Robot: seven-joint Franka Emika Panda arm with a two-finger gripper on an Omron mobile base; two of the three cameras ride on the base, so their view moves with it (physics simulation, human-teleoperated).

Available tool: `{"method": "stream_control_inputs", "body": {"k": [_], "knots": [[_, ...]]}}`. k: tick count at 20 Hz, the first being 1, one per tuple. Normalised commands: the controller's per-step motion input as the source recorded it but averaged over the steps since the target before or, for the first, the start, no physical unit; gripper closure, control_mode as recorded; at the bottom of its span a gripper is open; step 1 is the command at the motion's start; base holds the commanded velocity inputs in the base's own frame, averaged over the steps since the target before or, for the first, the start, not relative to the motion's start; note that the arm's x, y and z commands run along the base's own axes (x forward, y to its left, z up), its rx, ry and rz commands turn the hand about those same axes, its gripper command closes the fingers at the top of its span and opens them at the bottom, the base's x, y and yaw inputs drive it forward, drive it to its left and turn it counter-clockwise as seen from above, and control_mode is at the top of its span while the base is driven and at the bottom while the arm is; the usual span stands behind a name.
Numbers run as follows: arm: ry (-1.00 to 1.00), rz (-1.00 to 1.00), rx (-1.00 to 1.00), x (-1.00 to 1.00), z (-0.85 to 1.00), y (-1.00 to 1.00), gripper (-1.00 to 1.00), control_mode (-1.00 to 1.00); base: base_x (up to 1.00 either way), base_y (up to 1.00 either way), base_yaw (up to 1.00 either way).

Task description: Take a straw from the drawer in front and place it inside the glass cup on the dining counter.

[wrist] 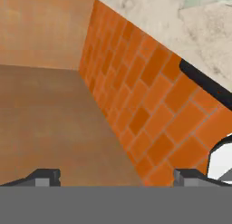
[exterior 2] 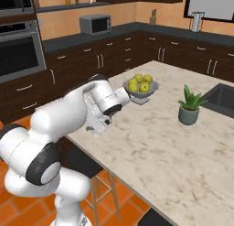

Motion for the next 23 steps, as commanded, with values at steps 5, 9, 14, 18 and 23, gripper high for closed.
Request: {"method": "stream_control_inputs", "body": {"k": [5,9,14,18,23], "knots": [[-0.12,-0.03,-1.0,-0.4,-0.14,0.94,-1.0,-1.0,0.0,0.0,0.0],[-0.2,-0.11,-1.0,-0.21,-0.1,0.79,-1.0,-1.0,0.0,0.0,0.0],[-0.25,-0.19,-0.95,-0.24,-0.2,0.38,-1.0,-1.0,0.0,0.0,0.0],[-0.59,-0.14,-0.19,-0.19,-0.16,-0.07,-1.0,-1.0,0.0,0.0,0.0],[-0.72,-0.01,0.08,-0.41,0.51,-0.23,-1.0,-1.0,0.0,0.0,0.0]]}}
